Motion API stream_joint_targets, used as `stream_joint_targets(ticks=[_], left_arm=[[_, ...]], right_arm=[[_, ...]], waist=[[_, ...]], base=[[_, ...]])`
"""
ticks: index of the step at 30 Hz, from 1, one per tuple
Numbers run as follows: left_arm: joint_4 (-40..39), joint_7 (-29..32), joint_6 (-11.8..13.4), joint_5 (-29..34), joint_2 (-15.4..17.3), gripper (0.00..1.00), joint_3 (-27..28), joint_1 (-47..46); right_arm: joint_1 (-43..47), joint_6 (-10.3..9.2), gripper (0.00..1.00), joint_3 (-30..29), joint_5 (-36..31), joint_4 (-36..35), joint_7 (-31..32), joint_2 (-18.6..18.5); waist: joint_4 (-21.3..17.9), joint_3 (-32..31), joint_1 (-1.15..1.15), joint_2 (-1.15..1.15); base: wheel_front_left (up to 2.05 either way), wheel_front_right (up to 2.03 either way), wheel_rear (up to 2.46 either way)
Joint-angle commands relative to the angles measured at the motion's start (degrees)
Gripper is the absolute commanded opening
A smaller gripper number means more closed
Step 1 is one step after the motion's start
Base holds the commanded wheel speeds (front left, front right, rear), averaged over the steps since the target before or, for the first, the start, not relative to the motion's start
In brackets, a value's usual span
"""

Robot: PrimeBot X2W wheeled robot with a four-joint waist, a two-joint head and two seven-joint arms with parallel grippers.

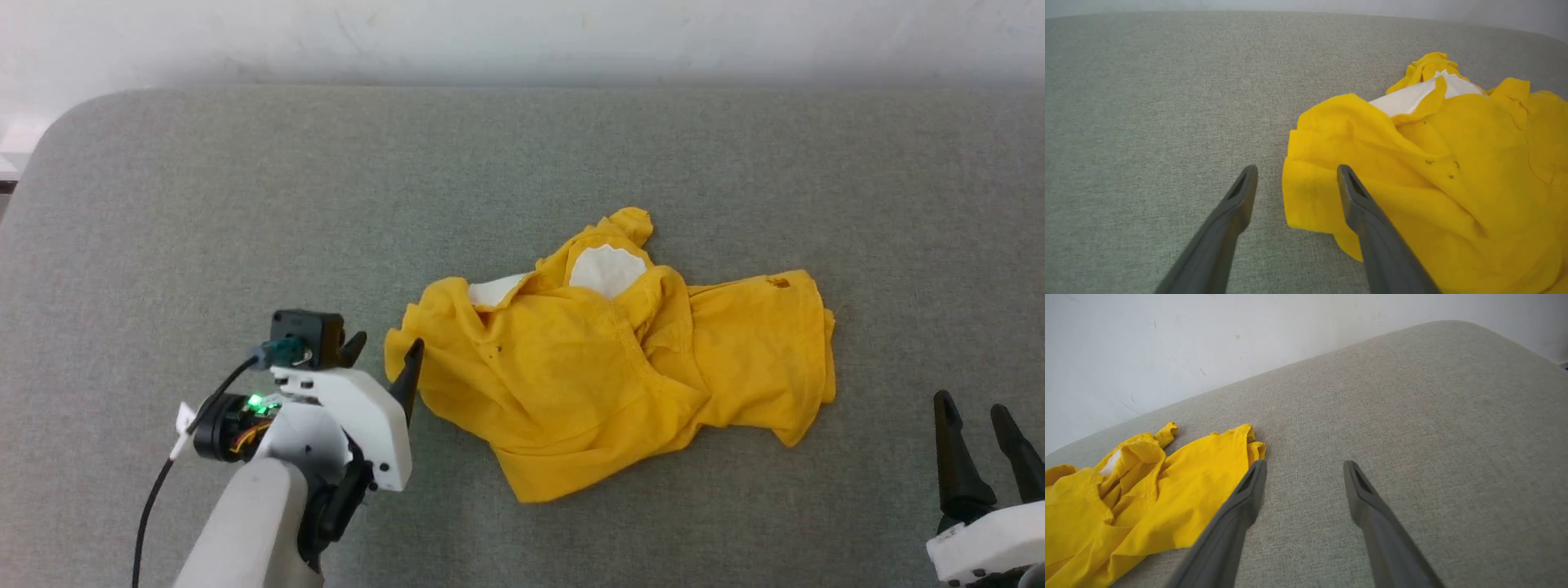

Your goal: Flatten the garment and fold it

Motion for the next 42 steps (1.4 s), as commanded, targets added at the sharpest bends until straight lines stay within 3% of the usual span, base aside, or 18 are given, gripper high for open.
stream_joint_targets(ticks=[1,6,8,11,16,22,26,33,38,41,42], left_arm=[[0.8,1.3,-0.8,-0.6,0.4,1.00,-0.4,-1.0],[4.3,4.5,-1.2,-1.1,0.5,1.00,-1.5,-2.1],[5.4,4.2,-1.8,-1.2,0.4,0.00,-1.9,-2.5],[6.1,2.8,-3.0,-2.0,-0.2,0.00,-2.5,-2.9],[5.0,-1.2,-3.1,-2.5,-1.0,0.00,-1.8,-4.2],[-3.7,-7.5,-1.8,-3.9,-1.3,0.00,1.8,-4.7],[-14.5,-10.4,1.2,-4.9,-1.4,0.00,5.1,1.0],[-28.6,-11.6,8.1,-6.4,-4.5,0.00,7.6,20.8],[-26.3,-13.5,12.9,-10.0,-7.1,0.00,8.4,31.2],[-21.8,-14.2,13.8,-11.8,-7.6,0.00,7.9,32.6],[-20.8,-14.8,14.0,-12.3,-7.7,0.50,7.8,32.2]], right_arm=[[-0.8,-0.04,1.00,0.3,-0.3,0.2,0.3,0.2],[-1.2,-0.04,1.00,0.5,-0.5,0.6,0.5,0.2],[-1.3,-0.04,1.00,0.5,-0.6,0.8,0.5,0.2],[-1.5,-0.04,1.00,0.5,-0.8,0.9,0.5,0.2],[-1.7,-0.04,1.00,0.3,-1.0,1.1,0.5,0.2],[-1.9,-0.04,1.00,0.2,-1.3,1.1,0.6,0.2],[-1.5,-0.04,1.00,-0.1,-1.1,1.3,0.4,0.2],[-0.8,-0.04,1.00,-0.3,-1.2,1.4,0.7,0.2],[-0.8,-0.04,1.00,-0.5,-1.7,1.4,1.4,0.2],[-0.9,-0.04,1.00,-0.5,-2.1,1.5,1.9,0.2],[-1.0,-0.04,1.00,-0.4,-2.2,1.6,2.0,0.2]], waist=[[-0.2,0.6,0.00,0.00],[-0.6,1.3,0.00,0.00],[-0.7,1.4,0.00,0.00],[-0.6,1.4,0.00,0.00],[0.0,1.2,0.00,0.00],[1.0,0.3,0.00,0.00],[1.7,-0.2,0.00,0.00],[3.1,0.8,0.00,0.00],[4.3,1.6,0.00,0.00],[5.0,1.5,0.00,0.00],[5.1,1.5,0.00,0.00]], base=[[0.00,0.00,0.00],[0.00,0.00,0.00],[0.00,0.00,0.00],[0.00,0.00,0.00],[0.00,0.00,0.00],[0.00,0.00,0.00],[0.00,0.00,0.00],[0.00,0.00,0.00],[0.00,0.00,0.00],[0.00,0.00,0.00],[0.00,0.00,0.00]])
